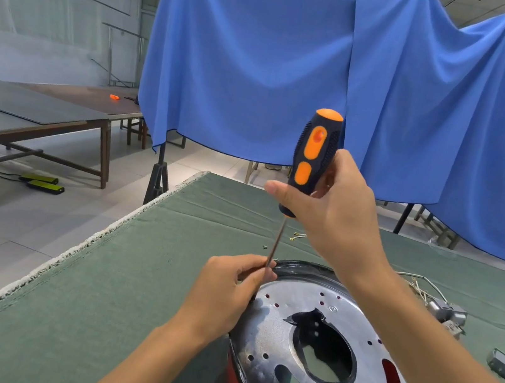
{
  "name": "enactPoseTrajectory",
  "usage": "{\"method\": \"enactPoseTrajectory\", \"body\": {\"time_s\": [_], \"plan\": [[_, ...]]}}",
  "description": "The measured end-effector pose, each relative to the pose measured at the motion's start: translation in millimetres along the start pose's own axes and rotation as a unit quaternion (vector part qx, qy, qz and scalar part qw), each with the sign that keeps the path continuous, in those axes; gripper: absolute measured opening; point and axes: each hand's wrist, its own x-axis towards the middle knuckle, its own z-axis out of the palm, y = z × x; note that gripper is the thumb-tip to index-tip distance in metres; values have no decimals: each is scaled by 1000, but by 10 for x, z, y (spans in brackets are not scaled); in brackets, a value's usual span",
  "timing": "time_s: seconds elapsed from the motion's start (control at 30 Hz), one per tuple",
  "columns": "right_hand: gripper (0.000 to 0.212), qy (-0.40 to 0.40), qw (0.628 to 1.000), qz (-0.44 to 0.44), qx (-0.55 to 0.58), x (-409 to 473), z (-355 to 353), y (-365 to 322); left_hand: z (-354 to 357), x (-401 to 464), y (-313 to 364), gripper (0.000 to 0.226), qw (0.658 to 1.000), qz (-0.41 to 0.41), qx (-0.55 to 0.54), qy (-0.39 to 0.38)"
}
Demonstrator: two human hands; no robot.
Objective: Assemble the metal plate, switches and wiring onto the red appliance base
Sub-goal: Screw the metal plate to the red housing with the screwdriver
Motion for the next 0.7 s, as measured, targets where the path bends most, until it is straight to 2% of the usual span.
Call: {"method": "enactPoseTrajectory", "body": {"time_s": [0.07,0.17,0.27,0.37,0.47,0.57,0.7], "plan": [[34,-48,998,4,34,-5,-15,13,0,-2,12,16,1000,-4,1,-4],[15,-124,982,5,145,6,-21,-2,-28,7,1,15,1000,-8,10,-3],[16,-81,989,-13,124,19,-15,-5,-32,0,-15,14,1000,-18,1,-3],[31,-22,997,1,74,4,13,5,-13,-12,2,17,999,-41,-27,-8],[31,-46,997,-19,60,-18,14,15,-16,-7,0,16,998,-49,-29,-12],[14,-97,984,-27,147,-7,-9,4,-25,-6,-6,12,998,-54,-28,-12],[25,-44,993,-29,107,1,-14,-12,-15,-17,-6,14,998,-54,-17,-9]]}}
